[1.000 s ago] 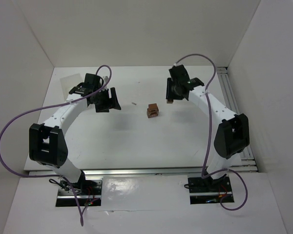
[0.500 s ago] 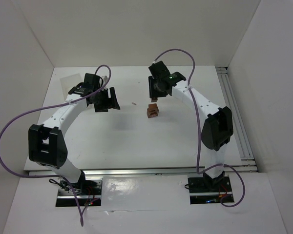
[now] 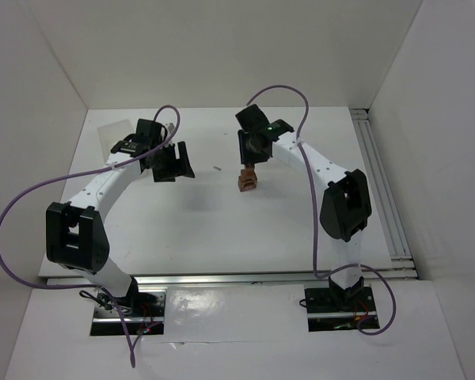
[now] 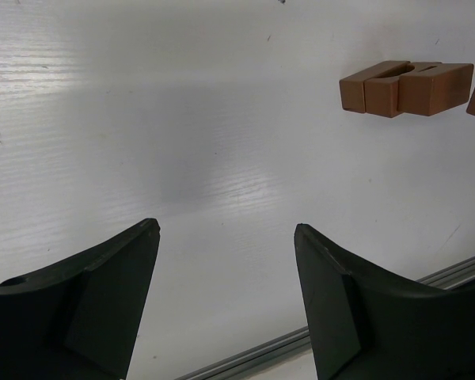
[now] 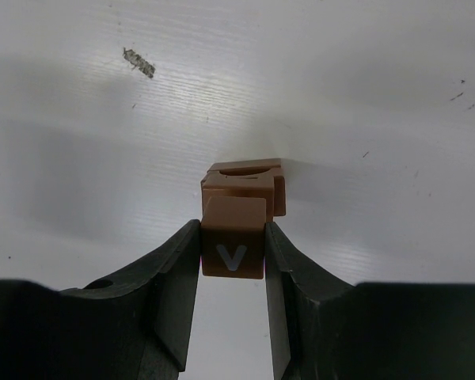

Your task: Build the wood block tower

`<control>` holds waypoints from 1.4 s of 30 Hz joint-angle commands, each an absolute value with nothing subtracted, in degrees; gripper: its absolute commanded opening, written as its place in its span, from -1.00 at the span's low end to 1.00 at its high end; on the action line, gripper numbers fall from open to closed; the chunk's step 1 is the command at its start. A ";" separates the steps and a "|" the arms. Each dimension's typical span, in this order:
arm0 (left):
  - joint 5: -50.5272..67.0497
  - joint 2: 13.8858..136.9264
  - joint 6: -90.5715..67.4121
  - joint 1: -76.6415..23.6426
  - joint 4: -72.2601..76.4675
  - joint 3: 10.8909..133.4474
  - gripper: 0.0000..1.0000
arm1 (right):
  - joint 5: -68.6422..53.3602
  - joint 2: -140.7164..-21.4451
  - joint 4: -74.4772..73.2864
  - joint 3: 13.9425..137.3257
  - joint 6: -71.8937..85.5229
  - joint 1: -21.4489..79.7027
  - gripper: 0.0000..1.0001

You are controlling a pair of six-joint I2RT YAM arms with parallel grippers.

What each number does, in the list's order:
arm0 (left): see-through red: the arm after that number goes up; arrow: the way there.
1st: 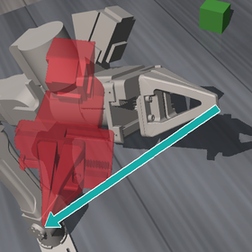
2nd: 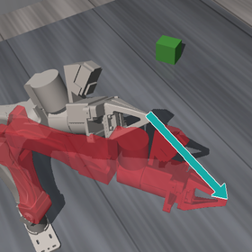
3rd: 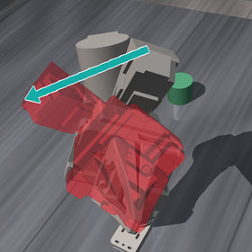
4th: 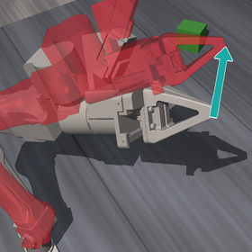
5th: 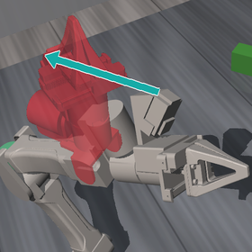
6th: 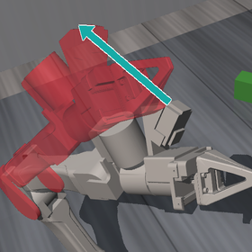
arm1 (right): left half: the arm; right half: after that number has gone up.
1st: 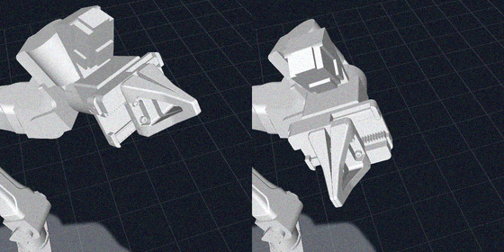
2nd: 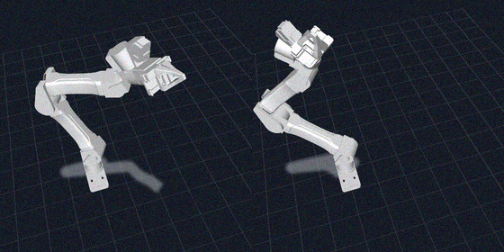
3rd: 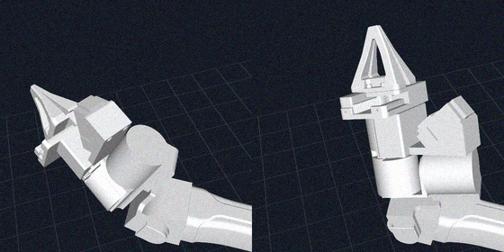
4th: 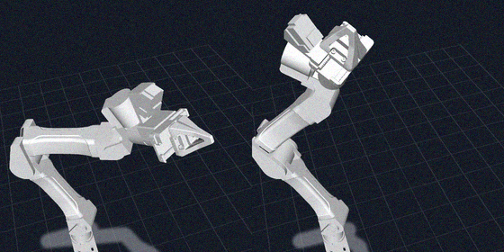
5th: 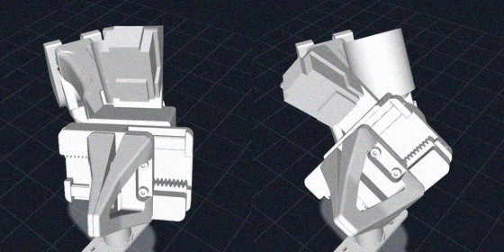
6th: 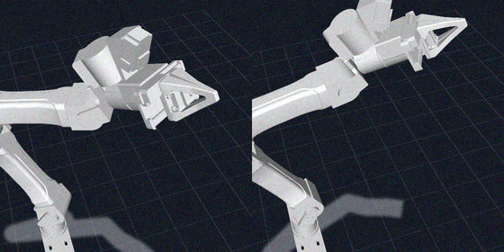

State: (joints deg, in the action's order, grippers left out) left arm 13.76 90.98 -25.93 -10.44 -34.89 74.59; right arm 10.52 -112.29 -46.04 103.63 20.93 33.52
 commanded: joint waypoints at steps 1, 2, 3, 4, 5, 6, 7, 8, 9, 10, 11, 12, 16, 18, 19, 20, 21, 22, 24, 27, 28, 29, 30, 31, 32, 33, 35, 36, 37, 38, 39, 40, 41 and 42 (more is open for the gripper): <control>14.06 88.86 -26.81 -10.72 -34.80 75.32 0.63 | 11.69 -112.76 -47.55 105.47 20.83 33.84 -0.24; 14.06 88.86 -26.81 -10.72 -34.80 75.32 0.63 | 11.69 -112.76 -47.55 105.47 20.83 33.84 -0.24; 14.06 88.86 -26.81 -10.72 -34.80 75.32 0.63 | 11.69 -112.76 -47.55 105.47 20.83 33.84 -0.24; 14.06 88.86 -26.81 -10.72 -34.80 75.32 0.63 | 11.69 -112.76 -47.55 105.47 20.83 33.84 -0.24; 14.06 88.86 -26.81 -10.72 -34.80 75.32 0.63 | 11.69 -113.29 -47.55 105.47 20.83 33.84 -0.24; 14.06 88.86 -26.81 -10.72 -34.80 75.32 0.63 | 11.69 -113.29 -47.55 105.47 20.83 33.84 -0.24; 14.06 88.86 -26.81 -10.72 -34.80 75.32 0.63 | 11.69 -113.29 -47.55 105.47 20.83 33.84 -0.24; 14.06 88.86 -26.81 -10.72 -34.80 75.32 0.63 | 11.69 -113.29 -47.55 105.47 20.83 34.36 -0.24; 14.06 88.86 -26.81 -10.72 -34.80 75.32 0.63 | 11.69 -113.81 -47.55 105.47 20.83 34.37 -0.24; 14.06 88.86 -26.81 -10.72 -34.80 75.32 0.63 | 11.69 -113.82 -47.55 105.47 20.83 34.37 -0.24; 14.06 88.86 -26.81 -10.72 -34.80 75.32 0.63 | 11.69 -113.82 -47.55 105.47 20.83 34.37 -0.22; 14.06 88.86 -26.81 -10.72 -34.80 75.32 0.63 | 11.69 -113.82 -47.55 105.47 20.83 34.37 -0.22; 14.06 88.86 -26.28 -10.72 -34.80 74.79 0.63 | 11.16 -114.35 -47.55 106.00 20.83 34.37 -0.22; 14.06 88.86 -26.28 -10.72 -34.80 74.79 0.63 | 11.16 -114.95 -47.55 106.00 20.83 34.37 -0.22; 14.06 88.86 -26.28 -10.72 -34.80 74.79 0.63 | 11.16 -114.96 -47.55 106.00 20.83 34.37 -0.22; 14.06 88.86 -26.28 -10.72 -34.80 74.79 0.63 | 11.16 -114.96 -47.55 106.00 20.83 34.37 -0.22; 14.06 88.86 -26.28 -10.72 -34.80 74.79 0.63 | 11.16 -114.96 -47.55 106.00 20.83 34.37 -0.22; 14.06 88.86 -26.28 -10.72 -34.80 74.79 0.63 | 11.16 -114.96 -47.55 106.00 20.83 34.37 -0.22; 14.06 88.86 -26.28 -10.72 -34.80 74.79 0.63 | 11.16 -114.96 -47.55 106.00 20.83 34.37 -0.15; 14.06 88.86 -26.28 -10.72 -34.80 74.79 0.63 | 11.16 -114.96 -47.55 106.00 20.83 34.37 -0.07; 14.06 88.86 -26.28 -10.72 -34.80 74.79 0.63 | 11.16 -114.96 -47.55 106.00 20.83 34.37 -0.01; 14.06 88.86 -26.28 -10.72 -34.80 74.79 0.63 | 11.16 -114.96 -47.55 106.00 20.83 34.37 0.12; 14.06 89.38 -26.28 -10.72 -34.80 74.79 0.63 | 11.16 -114.96 -47.55 106.00 20.83 34.37 0.17; 14.06 89.38 -26.28 -10.72 -34.80 74.79 0.63 | 11.16 -114.96 -47.55 106.00 20.83 34.37 0.24; 14.06 89.38 -26.28 -10.72 -34.80 74.79 0.63 | 11.16 -114.96 -47.55 106.00 20.83 34.37 0.33; 14.06 89.38 -26.28 -10.72 -34.80 74.79 0.63 | 11.16 -114.96 -47.55 106.69 20.83 34.37 0.50; 14.06 89.38 -26.28 -10.72 -34.80 74.79 0.63 | 11.16 -114.96 -47.55 107.58 20.83 34.37 0.67; 14.06 89.38 -26.28 -10.72 -34.80 74.79 0.63 | 12.47 -114.26 -47.55 108.45 20.83 34.37 0.73; 14.06 89.38 -26.28 -10.72 -34.80 74.79 0.63 | 13.26 -113.39 -47.55 109.59 20.83 34.37 0.82; 14.06 89.38 -26.28 -10.72 -34.80 74.79 0.63 | 14.14 -112.77 -47.55 109.60 20.83 34.37 0.87; 14.06 89.38 -26.28 -10.72 -34.80 74.79 0.63 | 16.76 -110.85 -46.68 109.60 20.83 34.37 0.92; 14.06 89.38 -26.28 -10.72 -34.80 74.79 0.63 | 18.96 -109.44 -44.67 108.73 21.44 34.37 0.96; 14.06 88.86 -26.28 -10.72 -34.80 74.79 0.63 | 21.42 -107.60 -43.26 107.15 21.97 34.37 1.00; 14.06 88.86 -26.28 -10.72 -34.80 75.32 0.63 | 26.49 -103.23 -41.59 105.14 23.02 34.37 1.00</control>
